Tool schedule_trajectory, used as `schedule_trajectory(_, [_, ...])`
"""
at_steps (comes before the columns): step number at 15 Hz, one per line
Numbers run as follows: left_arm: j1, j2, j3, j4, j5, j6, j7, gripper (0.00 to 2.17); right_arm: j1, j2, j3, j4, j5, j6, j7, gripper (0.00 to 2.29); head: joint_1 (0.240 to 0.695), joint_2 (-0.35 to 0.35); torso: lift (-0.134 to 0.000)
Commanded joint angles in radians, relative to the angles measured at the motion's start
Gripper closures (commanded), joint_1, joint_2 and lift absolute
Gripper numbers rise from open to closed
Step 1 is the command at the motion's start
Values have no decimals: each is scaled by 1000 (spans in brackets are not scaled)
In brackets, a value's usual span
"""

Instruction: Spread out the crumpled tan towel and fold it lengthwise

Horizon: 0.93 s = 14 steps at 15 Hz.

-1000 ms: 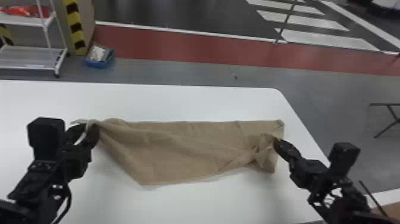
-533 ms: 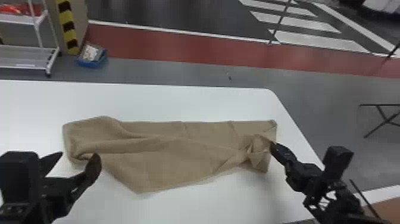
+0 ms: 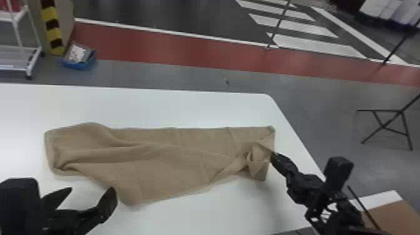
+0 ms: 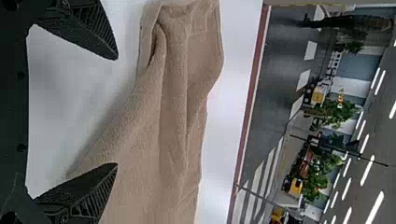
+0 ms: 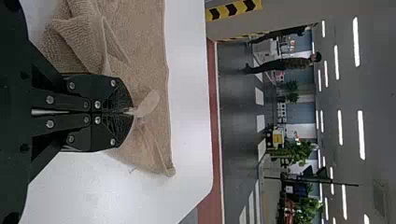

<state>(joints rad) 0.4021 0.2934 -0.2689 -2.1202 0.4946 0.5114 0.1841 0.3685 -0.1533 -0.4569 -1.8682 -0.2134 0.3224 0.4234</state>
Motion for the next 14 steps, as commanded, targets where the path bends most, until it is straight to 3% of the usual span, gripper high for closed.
schedule_trajectory(1, [-37,-7,-24,14,36,6,2,87,7,0,-3,0,0,-13,0,1416,695,-350,-124])
schedule_trajectory(5, [-135,-34,-84,102,12,62,48,90,20,1,-6,1,-3,-44,0,1413,695,-350,-124])
schedule_trajectory(9, [-166,-56,-104,129,-67,117,81,97,24,0,-25,8,-12,-56,0,1416,695,-350,-124])
schedule_trajectory(12, [-166,-56,-105,121,-62,141,83,421,18,-2,-25,21,-14,-71,0,1413,695,-350,-124])
schedule_trajectory(14, [-169,-63,-110,120,-60,138,95,1072,15,-2,-23,34,-15,-87,0,1413,695,-350,-124])
